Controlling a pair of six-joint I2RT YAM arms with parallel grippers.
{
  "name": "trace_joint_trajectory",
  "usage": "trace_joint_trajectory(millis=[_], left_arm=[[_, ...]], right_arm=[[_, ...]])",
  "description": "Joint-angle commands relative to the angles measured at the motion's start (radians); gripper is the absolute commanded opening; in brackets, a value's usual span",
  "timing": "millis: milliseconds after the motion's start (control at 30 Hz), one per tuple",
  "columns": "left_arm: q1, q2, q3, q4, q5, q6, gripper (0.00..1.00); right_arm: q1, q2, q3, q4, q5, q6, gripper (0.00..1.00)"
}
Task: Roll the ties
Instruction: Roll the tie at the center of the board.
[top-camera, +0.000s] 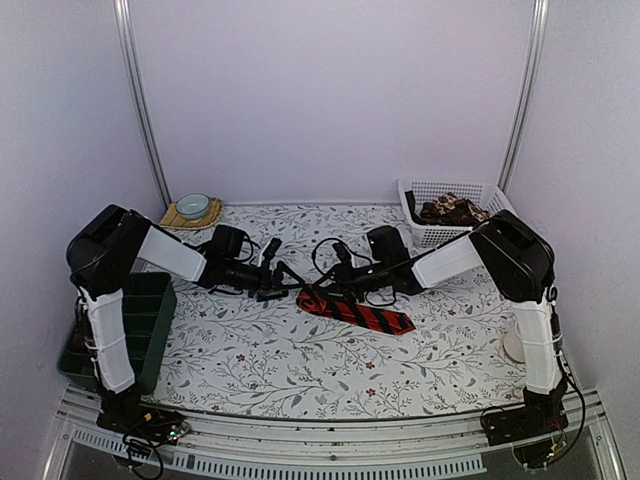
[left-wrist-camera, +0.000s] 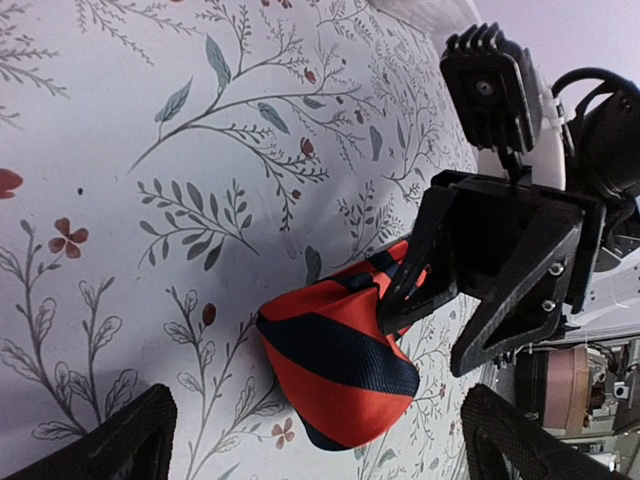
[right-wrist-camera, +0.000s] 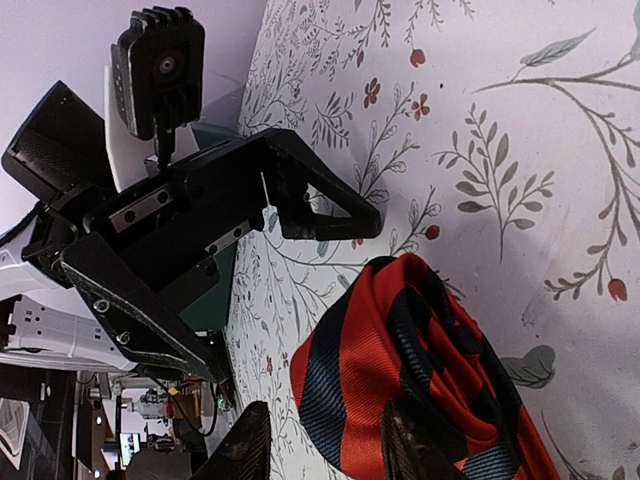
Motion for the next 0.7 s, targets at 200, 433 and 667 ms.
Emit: trace_joint_trajectory(millis=[200, 433, 667], left_arm=[[-0.066, 0.004, -0.050, 0.030, -0.104, -0.155, 0.91], [-0.095, 0.047, -0.059, 0.144, -0.079, -0.262, 0.81], [-0.124, 0.070, -0.047, 0.137, -0.094, -0.283, 0.77]], right_arm=[[-0.006, 0.035, -0.098, -0.048, 0.030, -0.006, 0.38], [-0.004, 0.013, -0.129, -0.009, 0.026, -0.008, 0.38], [0.005, 0.005, -0.123, -0.020, 0.041, -0.029, 0.38]])
